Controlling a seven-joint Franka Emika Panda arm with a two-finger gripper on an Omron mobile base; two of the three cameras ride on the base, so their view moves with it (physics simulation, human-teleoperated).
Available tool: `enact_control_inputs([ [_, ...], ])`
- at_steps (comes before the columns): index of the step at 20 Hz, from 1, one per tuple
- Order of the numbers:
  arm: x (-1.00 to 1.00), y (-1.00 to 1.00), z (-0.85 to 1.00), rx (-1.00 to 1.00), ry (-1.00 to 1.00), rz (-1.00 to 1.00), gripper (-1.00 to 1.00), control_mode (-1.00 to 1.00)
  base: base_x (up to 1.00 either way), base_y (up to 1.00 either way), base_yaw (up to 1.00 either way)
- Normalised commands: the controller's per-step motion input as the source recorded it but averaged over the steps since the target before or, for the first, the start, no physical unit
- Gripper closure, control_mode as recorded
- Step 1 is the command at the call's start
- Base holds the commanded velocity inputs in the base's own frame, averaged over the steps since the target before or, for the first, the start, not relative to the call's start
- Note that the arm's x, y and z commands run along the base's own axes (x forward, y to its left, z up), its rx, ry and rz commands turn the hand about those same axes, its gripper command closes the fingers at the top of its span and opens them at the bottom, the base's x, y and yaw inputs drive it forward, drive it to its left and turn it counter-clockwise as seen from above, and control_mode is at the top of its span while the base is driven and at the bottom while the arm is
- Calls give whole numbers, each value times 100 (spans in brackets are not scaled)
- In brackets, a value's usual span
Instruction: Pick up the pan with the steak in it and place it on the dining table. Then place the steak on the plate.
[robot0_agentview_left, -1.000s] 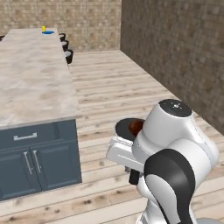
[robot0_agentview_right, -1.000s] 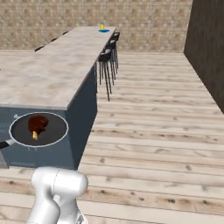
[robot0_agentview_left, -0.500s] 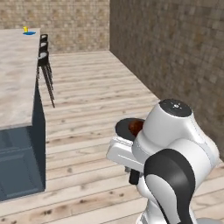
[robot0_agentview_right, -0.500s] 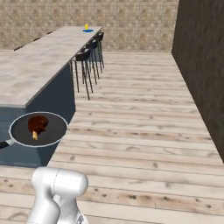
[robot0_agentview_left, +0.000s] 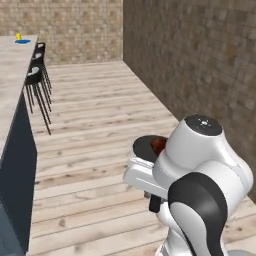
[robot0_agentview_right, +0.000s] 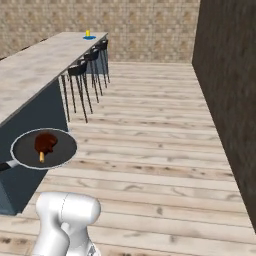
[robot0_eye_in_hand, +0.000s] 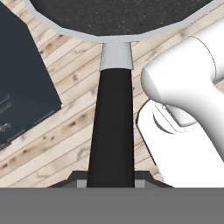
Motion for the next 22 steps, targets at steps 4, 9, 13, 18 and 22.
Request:
enact_control_inputs([
  [4,0,0,0,0,0,0,100,100,100,-32,0],
  [9,0,0,0,0,0,0,100,100,100,-32,0],
  [13,0,0,0,0,0,0,100,100,100,-33,0],
  [18,0,0,0,0,0,0,100,100,100,-34,0],
  [22,0,0,0,0,0,0,100,100,100,-34,0],
])
